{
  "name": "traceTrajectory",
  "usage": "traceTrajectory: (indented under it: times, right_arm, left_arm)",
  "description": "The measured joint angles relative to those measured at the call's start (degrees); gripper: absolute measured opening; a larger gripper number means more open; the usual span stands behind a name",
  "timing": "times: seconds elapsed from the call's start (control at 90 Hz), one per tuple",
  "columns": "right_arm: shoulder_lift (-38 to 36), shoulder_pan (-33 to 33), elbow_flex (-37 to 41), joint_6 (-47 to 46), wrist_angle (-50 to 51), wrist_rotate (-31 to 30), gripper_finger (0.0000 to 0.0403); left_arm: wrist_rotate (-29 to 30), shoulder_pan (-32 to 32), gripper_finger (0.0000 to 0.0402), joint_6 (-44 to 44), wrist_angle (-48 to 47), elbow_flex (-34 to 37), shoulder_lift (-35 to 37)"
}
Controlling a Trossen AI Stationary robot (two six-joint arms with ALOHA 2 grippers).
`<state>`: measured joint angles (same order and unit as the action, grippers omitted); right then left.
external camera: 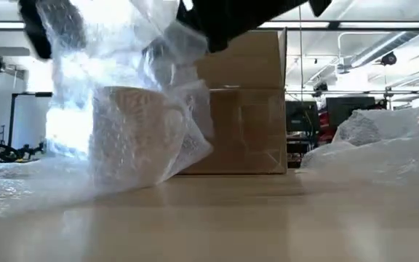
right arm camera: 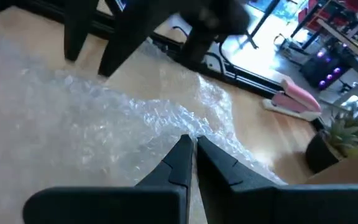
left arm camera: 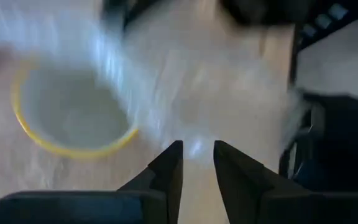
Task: Wrap mug
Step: Wrap the orange mug with the bubble wrap
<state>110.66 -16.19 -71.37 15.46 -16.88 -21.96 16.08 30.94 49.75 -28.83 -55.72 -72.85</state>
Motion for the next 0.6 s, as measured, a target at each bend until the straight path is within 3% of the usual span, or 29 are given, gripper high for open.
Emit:
traceTrajectory:
  times: [0.233, 0.6]
  right_arm:
    - [4.81, 0.57, -3.50, 3.27, 0.36, 0.07, 0.0002]
    - [5.12, 0.58, -6.80, 3.63, 6.92, 0.33, 0.0002]
  left_arm:
    - [10.55, -0.38, 0.0074, -1.59, -0.07, -0.67, -0.55]
    - [8.75, -3.97, 0.0074, 3.74, -2.32, -0.07, -11.23]
